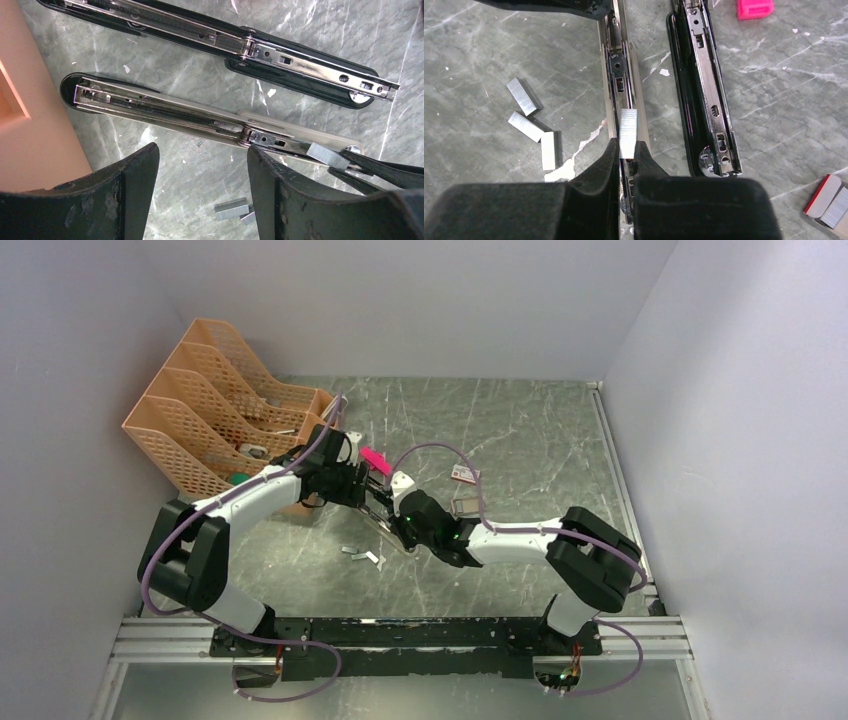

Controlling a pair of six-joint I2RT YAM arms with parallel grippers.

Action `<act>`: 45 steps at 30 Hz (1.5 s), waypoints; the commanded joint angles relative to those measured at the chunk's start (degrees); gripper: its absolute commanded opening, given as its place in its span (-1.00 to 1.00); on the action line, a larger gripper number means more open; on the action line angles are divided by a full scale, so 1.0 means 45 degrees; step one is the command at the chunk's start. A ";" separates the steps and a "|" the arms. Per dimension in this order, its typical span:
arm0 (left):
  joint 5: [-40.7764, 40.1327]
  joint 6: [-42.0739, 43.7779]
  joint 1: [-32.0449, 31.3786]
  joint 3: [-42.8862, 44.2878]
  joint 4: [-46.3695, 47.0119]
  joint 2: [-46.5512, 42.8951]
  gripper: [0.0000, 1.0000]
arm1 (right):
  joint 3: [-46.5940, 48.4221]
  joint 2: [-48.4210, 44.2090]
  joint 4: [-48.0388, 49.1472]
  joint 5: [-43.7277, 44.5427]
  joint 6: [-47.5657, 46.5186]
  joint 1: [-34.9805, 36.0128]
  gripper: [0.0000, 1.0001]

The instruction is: Load the staples into the stapler

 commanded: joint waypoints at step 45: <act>-0.0277 0.0232 -0.0228 -0.0139 0.0188 0.0019 0.40 | 0.0274 0.0060 -0.0073 -0.0076 0.0015 0.0058 -1.00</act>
